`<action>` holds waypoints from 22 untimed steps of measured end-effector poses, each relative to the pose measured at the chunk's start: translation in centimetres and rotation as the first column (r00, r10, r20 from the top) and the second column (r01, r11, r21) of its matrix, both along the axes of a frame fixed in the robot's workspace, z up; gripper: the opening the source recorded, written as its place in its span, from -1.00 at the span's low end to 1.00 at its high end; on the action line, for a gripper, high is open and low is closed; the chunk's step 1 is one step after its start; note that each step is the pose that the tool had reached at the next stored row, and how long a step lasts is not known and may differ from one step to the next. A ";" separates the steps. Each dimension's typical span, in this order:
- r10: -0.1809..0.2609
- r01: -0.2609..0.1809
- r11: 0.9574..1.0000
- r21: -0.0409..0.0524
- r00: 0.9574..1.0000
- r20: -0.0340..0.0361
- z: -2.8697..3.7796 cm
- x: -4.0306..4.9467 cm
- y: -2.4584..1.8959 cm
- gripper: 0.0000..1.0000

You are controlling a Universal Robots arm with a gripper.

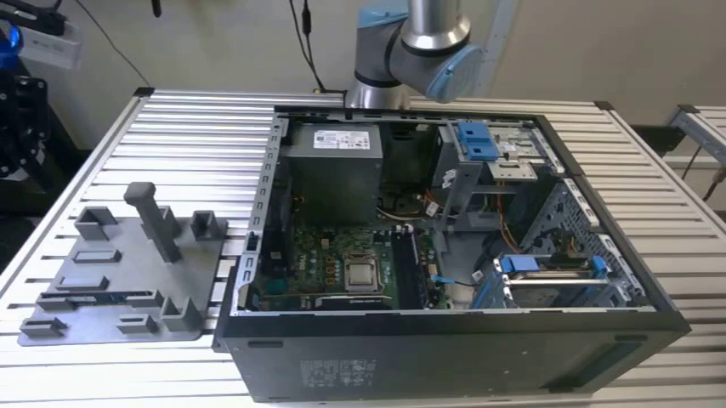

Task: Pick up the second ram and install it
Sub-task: 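Pick up the second ram and move it above second insertion slot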

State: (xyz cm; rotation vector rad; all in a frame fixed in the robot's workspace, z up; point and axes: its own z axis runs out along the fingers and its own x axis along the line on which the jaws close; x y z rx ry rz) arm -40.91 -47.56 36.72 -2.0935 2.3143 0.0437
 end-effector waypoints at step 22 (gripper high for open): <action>0.151 -0.151 0.989 0.000 0.989 0.004 -0.18 0.00 0.00 -0.52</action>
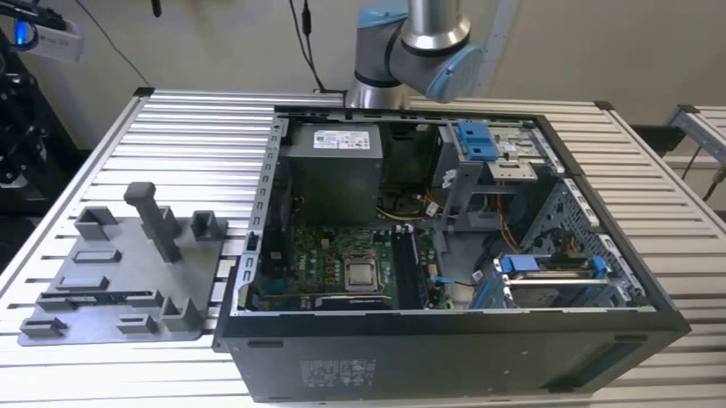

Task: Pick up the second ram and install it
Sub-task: 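Pick up the second ram and move it above second insertion slot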

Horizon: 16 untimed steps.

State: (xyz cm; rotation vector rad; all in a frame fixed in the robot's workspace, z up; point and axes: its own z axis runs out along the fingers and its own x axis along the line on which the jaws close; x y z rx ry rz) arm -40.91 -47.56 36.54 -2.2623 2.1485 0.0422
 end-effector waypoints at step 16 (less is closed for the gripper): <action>0.000 0.000 1.000 0.000 1.000 0.000 -0.82 0.00 0.00 -0.16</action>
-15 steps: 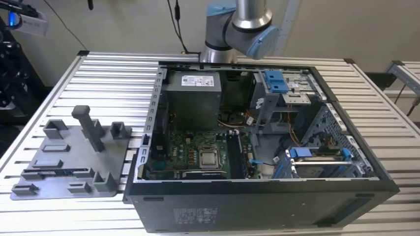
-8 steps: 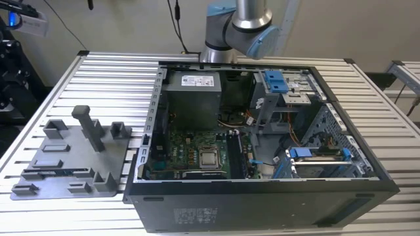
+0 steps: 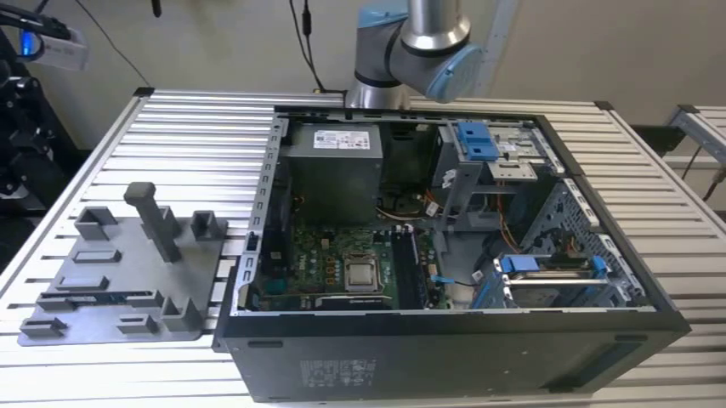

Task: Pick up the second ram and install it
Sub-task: 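Pick up the second ram and move it above second insertion slot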

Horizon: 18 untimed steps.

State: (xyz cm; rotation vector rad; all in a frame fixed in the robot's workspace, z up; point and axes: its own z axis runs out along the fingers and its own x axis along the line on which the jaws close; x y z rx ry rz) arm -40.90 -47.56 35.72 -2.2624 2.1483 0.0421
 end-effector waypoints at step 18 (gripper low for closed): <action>0.000 0.000 1.000 0.000 1.000 0.000 -2.40 -0.05 0.00 -0.16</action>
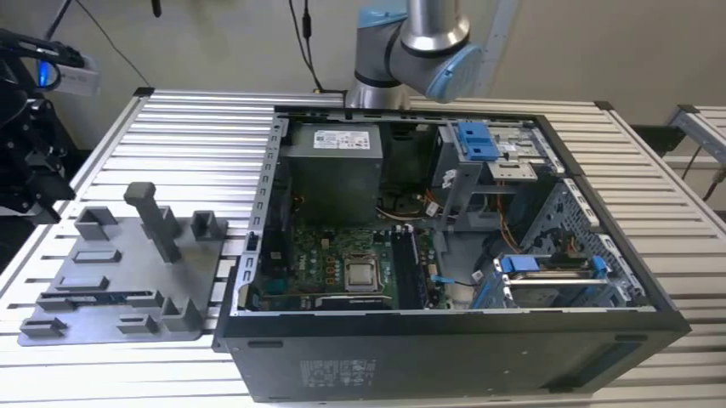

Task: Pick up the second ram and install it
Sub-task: 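Pick up the second ram and move it above second insertion slot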

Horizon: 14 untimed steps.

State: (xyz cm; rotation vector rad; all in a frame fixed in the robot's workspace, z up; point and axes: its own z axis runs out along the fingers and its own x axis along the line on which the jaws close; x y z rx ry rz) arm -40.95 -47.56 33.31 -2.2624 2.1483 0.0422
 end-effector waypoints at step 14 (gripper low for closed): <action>0.000 0.000 1.000 0.000 1.000 0.000 -1.96 -0.10 0.00 -0.16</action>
